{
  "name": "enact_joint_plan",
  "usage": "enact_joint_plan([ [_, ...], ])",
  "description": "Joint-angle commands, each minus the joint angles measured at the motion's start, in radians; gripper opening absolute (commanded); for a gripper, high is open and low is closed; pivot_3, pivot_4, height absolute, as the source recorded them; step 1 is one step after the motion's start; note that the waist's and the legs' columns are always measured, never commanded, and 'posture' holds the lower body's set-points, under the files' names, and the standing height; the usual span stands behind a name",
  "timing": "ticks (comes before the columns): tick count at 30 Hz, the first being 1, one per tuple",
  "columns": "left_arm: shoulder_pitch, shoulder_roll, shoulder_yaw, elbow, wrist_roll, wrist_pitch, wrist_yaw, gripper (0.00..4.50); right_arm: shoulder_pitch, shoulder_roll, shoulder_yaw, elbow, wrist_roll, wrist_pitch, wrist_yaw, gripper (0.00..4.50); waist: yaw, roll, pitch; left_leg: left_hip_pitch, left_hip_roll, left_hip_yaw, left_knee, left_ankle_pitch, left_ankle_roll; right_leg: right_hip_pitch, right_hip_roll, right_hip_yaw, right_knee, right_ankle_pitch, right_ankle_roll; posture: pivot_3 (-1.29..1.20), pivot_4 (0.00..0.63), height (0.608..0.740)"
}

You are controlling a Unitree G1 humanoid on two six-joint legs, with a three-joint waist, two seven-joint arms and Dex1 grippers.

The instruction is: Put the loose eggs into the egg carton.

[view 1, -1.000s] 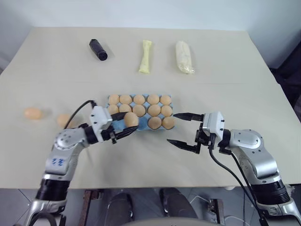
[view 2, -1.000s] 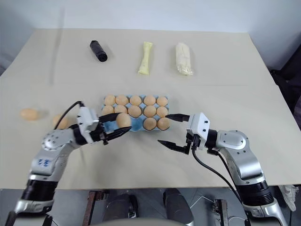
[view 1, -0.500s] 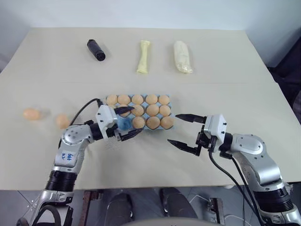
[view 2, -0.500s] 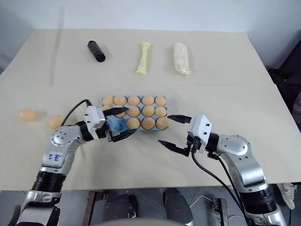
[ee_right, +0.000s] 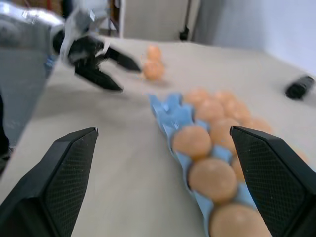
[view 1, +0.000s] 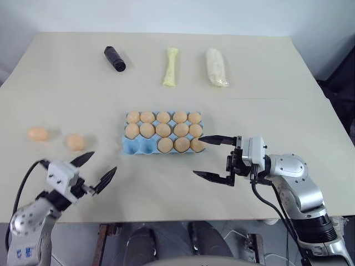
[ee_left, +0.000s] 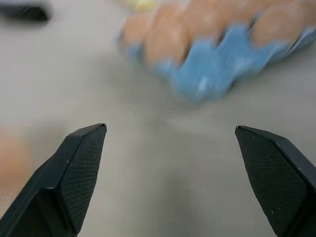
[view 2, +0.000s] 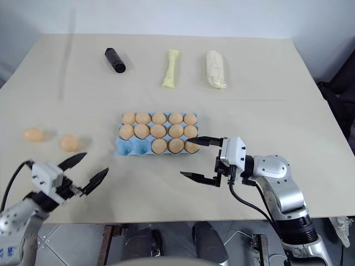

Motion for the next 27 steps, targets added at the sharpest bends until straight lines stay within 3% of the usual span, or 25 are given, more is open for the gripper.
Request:
enact_joint_plan([
  [1,0.025,-0.024,0.066,0.027,0.016,-0.048,0.07,4.45,-0.013,0.002,0.008,0.011,0.009,-0.02,0.025,4.5,0.002,-0.001,0.0,0.0,0.0,0.0,0.0,0.0,0.0,0.0,0.0,0.0,0.0,0.0,0.0,0.0,0.15,0.74],
  [7,-0.057,-0.046,0.103,0.067,-0.009,-0.043,0.174,4.45,-0.034,0.02,0.01,0.03,0.007,-0.021,0.011,4.5,-0.001,-0.002,0.0,0.0,0.0,0.001,0.0,0.0,0.001,0.001,0.0,-0.001,-0.001,0.001,-0.001,0.0,0.15,0.74],
  [21,-0.43,0.071,0.019,0.343,0.071,0.024,0.251,4.45,-0.026,0.022,0.0,0.025,-0.018,-0.028,-0.044,4.5,-0.006,-0.002,0.0,0.0,0.001,0.003,0.0,0.0,-0.001,-0.003,0.002,-0.001,0.001,0.001,-0.001,0.0,0.15,0.74],
  [27,-0.489,0.078,0.008,0.406,0.046,0.063,0.241,3.05,-0.031,0.016,-0.012,0.027,-0.019,-0.025,-0.061,4.5,-0.005,-0.002,0.0,0.0,0.001,0.004,0.001,0.0,-0.001,-0.004,0.002,-0.001,0.002,0.001,-0.001,0.0,0.15,0.74],
])
